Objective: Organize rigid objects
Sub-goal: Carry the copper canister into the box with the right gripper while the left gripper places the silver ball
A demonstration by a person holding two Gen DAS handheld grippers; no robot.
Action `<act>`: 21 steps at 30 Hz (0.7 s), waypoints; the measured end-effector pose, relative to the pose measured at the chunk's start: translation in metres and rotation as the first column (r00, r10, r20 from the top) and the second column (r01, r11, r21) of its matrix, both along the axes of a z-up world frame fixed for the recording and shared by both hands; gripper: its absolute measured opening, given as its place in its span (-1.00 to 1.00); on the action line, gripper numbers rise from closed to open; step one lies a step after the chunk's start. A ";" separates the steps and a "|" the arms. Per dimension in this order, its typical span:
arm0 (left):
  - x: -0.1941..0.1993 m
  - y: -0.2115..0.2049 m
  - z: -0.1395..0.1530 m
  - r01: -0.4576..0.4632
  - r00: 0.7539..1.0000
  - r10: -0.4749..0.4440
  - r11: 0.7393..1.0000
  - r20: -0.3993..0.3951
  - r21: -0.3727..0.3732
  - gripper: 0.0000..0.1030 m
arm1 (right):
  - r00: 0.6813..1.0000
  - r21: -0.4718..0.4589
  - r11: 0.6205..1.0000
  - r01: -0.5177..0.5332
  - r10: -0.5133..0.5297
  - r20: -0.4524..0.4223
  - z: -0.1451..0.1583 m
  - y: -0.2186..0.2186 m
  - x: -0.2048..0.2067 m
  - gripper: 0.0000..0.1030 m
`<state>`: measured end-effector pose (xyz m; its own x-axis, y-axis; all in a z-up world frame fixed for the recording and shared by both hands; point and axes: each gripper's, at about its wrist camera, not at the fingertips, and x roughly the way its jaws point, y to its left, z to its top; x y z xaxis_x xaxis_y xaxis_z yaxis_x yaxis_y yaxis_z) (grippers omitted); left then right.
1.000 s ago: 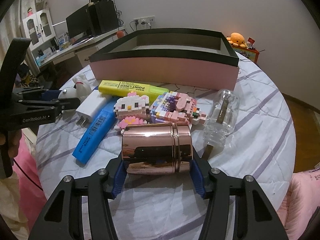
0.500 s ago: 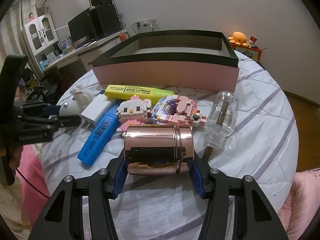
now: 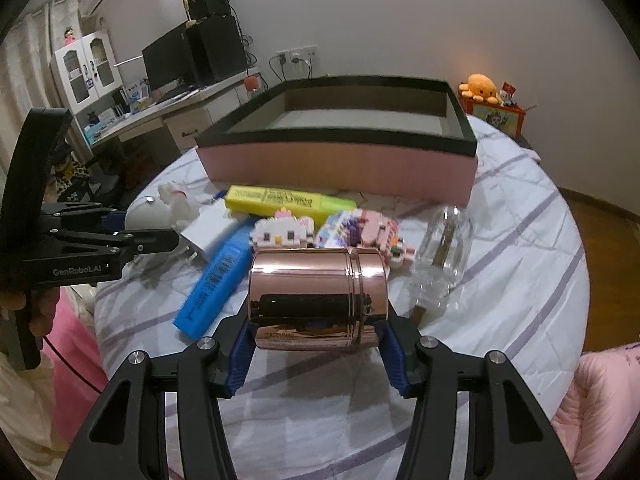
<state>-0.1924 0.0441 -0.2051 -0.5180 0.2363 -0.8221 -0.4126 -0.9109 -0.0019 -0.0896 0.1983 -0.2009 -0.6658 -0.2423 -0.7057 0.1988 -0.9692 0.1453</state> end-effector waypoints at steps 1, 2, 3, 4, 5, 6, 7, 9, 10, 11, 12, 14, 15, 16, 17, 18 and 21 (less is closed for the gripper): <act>-0.001 -0.001 0.002 0.000 1.000 0.000 1.000 -0.003 0.005 -0.11 | 1.000 0.002 1.000 -0.002 0.002 -0.006 0.002 -0.001 0.000 0.08; -0.001 -0.001 0.004 0.004 1.000 -0.004 1.000 -0.003 0.012 -0.11 | 1.000 0.004 1.000 -0.003 0.003 -0.014 0.004 -0.001 0.000 0.08; 0.000 -0.003 0.007 0.001 1.000 -0.001 1.000 -0.009 0.020 -0.11 | 1.000 0.006 1.000 -0.007 0.007 -0.013 0.006 -0.002 -0.002 0.08; 0.001 -0.003 0.008 0.003 1.000 -0.003 1.000 -0.011 0.025 -0.11 | 1.000 0.008 1.000 -0.008 0.009 -0.018 0.008 -0.003 -0.003 0.08; 0.001 -0.003 0.010 0.008 1.000 -0.007 1.000 -0.015 0.023 -0.11 | 1.000 0.009 1.000 -0.008 0.008 -0.024 0.009 -0.003 -0.004 0.08; 0.002 -0.003 0.011 0.005 1.000 -0.004 1.000 -0.021 0.025 -0.11 | 1.000 0.010 1.000 -0.011 0.011 -0.021 0.010 -0.003 -0.005 0.08; 0.002 -0.004 0.013 0.003 1.000 -0.002 1.000 -0.022 0.030 -0.11 | 1.000 0.011 1.000 -0.011 0.011 -0.024 0.011 -0.003 -0.007 0.08; 0.003 -0.007 0.018 0.000 0.999 0.002 0.999 -0.033 0.045 -0.11 | 0.999 0.011 1.000 -0.013 0.013 -0.030 0.015 -0.004 -0.008 0.08; 0.003 -0.008 0.020 0.007 0.999 -0.005 0.999 -0.033 0.051 -0.11 | 0.999 0.009 1.000 -0.014 0.014 -0.037 0.017 -0.004 -0.008 0.08; 0.002 -0.009 0.023 0.006 0.999 -0.004 0.998 -0.040 0.059 -0.11 | 0.999 0.009 1.000 -0.013 0.014 -0.044 0.020 -0.005 -0.009 0.08; 0.002 -0.010 0.025 0.006 0.999 -0.004 0.998 -0.045 0.063 -0.11 | 0.999 0.009 1.000 -0.015 0.016 -0.048 0.022 -0.004 -0.011 0.08; 0.001 -0.010 0.031 0.013 0.998 -0.009 0.997 -0.055 0.073 -0.11 | 0.998 0.008 1.000 -0.014 0.015 -0.060 0.027 -0.003 -0.015 0.08; 0.001 -0.010 0.034 0.017 0.998 -0.012 0.997 -0.060 0.079 -0.11 | 0.998 0.009 1.000 -0.014 0.015 -0.066 0.030 -0.004 -0.017 0.08; 0.000 -0.009 0.037 0.024 0.998 -0.018 0.996 -0.064 0.084 -0.11 | 0.997 0.009 1.000 -0.015 0.016 -0.071 0.033 -0.003 -0.020 0.08; -0.001 -0.008 0.042 0.030 0.997 -0.024 0.996 -0.073 0.089 -0.11 | 0.997 0.007 1.000 -0.015 0.015 -0.079 0.036 -0.002 -0.024 0.08; -0.002 -0.007 0.046 0.034 0.996 -0.027 0.995 -0.082 0.092 -0.11 | 0.996 0.005 1.000 -0.015 0.015 -0.083 0.038 -0.002 -0.028 0.08; -0.008 -0.002 0.060 0.054 0.993 -0.042 0.993 -0.111 0.103 -0.11 | 0.995 0.006 1.000 -0.007 0.007 -0.098 0.046 0.000 -0.041 0.08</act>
